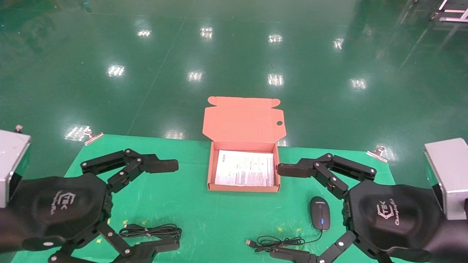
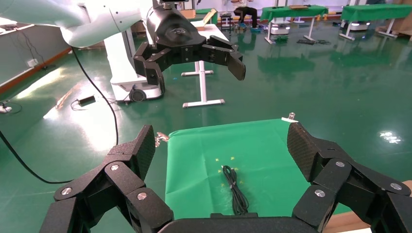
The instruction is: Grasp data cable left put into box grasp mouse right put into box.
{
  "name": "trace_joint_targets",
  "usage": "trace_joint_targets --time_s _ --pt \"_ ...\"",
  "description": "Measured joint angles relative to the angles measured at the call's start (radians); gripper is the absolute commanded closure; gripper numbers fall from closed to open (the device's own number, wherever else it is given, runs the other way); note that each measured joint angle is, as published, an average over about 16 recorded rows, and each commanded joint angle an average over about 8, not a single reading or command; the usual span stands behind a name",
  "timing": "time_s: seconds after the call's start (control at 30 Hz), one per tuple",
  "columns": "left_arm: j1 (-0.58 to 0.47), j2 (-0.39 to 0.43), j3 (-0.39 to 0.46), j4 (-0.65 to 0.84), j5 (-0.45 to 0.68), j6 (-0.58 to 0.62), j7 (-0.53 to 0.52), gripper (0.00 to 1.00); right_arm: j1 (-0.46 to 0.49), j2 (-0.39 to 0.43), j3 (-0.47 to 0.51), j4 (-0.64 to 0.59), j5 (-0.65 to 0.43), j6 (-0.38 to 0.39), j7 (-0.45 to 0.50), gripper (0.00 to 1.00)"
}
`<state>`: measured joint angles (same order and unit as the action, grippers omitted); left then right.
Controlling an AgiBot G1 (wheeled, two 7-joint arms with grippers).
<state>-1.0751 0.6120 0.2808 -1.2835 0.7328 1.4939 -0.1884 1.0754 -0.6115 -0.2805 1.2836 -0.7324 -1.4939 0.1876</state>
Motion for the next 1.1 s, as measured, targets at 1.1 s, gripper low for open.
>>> trace_joint_targets --time_s 1.1 --pt "-0.065 0.014 0.044 0.002 0.078 0.034 -0.001 0.00 0.039 0.012 -0.025 0.019 -0.079 -0.020 -0.022 0.00"
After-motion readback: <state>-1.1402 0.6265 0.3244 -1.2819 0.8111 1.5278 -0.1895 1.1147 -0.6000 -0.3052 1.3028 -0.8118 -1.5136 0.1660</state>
